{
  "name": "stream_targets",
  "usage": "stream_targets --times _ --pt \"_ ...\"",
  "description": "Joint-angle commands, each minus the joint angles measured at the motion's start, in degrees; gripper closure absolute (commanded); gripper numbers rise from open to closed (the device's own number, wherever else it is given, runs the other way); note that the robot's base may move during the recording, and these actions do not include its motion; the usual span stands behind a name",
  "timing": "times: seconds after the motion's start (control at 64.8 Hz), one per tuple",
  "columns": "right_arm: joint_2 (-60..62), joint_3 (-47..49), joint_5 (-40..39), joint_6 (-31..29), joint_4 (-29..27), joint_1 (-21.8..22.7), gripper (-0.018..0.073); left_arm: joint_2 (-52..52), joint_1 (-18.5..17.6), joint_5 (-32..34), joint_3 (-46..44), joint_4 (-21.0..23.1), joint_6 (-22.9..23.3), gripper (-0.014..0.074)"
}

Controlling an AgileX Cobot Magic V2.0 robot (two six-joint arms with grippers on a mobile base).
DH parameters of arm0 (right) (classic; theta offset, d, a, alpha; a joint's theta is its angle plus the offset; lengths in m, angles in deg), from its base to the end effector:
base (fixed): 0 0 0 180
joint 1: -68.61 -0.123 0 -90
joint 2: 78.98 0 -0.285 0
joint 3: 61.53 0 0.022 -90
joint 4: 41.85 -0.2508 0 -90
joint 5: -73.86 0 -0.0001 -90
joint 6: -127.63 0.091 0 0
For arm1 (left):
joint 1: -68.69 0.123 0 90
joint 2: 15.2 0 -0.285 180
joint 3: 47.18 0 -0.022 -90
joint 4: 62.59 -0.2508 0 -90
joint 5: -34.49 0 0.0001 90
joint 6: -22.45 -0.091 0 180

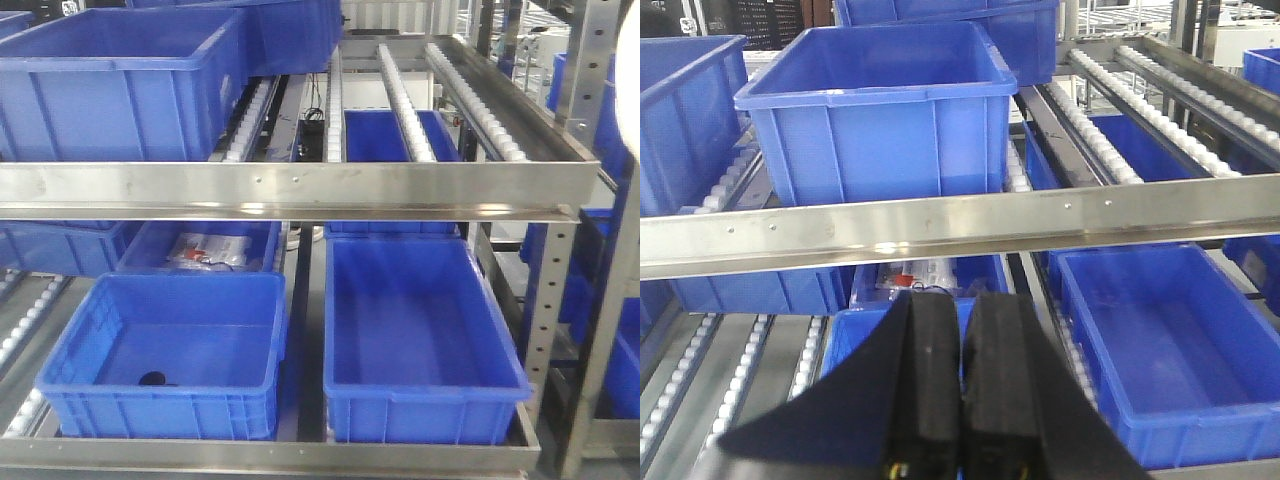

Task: Move white bin to right shelf second layer
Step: 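Move closer to the rack's second shelf level with the bin raised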

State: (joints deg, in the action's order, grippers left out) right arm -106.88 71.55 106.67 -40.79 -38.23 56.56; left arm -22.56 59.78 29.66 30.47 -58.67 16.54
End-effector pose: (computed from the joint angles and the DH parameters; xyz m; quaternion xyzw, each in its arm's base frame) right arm 0.0702 0.0118 0.3157 -0.0146 0.8067 0.0920 0.5836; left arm 0.0555 -0.0092 0.2034 0.0692 0.7027 -0.0447 0.7068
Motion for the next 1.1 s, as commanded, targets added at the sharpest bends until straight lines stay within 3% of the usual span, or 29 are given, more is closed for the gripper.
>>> stream_targets --times 0.0,1.081 --pt "-0.73 1.80 -5.94 -0.05 0.34 0.23 0.0508 0.80 -0.21 4.83 2.11 0.31 0.20 0.0512" --pt "-0.73 1.80 -5.94 -0.05 0.34 0.23 0.0508 0.80 -0.21 4.83 2.11 0.31 0.20 0.0512"
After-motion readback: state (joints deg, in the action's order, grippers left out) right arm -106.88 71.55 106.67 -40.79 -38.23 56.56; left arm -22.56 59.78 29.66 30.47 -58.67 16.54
